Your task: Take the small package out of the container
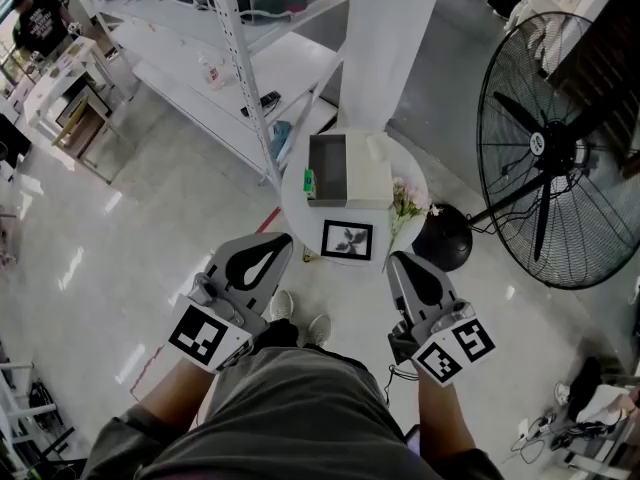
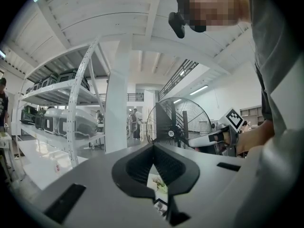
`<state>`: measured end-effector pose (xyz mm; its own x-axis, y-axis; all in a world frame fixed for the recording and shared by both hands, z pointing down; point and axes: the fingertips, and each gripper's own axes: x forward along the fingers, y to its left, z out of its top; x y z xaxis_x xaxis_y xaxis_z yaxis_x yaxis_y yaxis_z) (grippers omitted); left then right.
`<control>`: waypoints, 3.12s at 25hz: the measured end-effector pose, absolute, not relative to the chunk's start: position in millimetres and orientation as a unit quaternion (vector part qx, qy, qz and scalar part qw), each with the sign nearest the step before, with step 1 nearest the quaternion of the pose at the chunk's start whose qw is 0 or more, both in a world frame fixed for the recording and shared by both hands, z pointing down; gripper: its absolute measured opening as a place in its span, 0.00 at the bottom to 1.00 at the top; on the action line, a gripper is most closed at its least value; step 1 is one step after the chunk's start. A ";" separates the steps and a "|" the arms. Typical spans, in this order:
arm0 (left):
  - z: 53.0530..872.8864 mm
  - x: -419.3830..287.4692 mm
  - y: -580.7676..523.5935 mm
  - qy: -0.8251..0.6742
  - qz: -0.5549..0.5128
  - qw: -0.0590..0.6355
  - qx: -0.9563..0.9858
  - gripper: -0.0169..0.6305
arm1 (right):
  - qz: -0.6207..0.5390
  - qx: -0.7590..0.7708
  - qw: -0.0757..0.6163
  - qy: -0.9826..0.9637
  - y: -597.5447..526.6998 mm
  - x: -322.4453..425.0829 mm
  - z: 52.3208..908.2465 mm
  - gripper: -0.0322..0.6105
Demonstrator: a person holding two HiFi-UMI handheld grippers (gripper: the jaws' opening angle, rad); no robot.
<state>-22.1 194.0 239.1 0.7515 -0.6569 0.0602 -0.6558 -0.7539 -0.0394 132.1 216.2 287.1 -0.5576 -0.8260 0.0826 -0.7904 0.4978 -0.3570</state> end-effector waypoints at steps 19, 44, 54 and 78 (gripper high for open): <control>262.4 -45.4 128.2 0.366 -0.043 -0.023 -0.929 0.05 | -0.193 -0.461 0.022 0.866 147.6 111.6 305.8 0.08; 309.8 -80.0 -33.5 0.304 -0.080 -0.097 -0.944 0.05 | -0.214 -0.500 -0.001 0.840 -6.2 63.7 327.2 0.08; 334.9 -91.5 -82.3 0.273 -0.083 -0.115 -0.951 0.05 | -0.222 -0.527 -0.012 0.820 -51.1 48.7 341.2 0.08; 472.7 -46.3 -93.2 0.350 -0.140 -0.203 -0.904 0.05 | -0.265 -0.453 -0.073 0.848 -117.3 78.9 437.8 0.08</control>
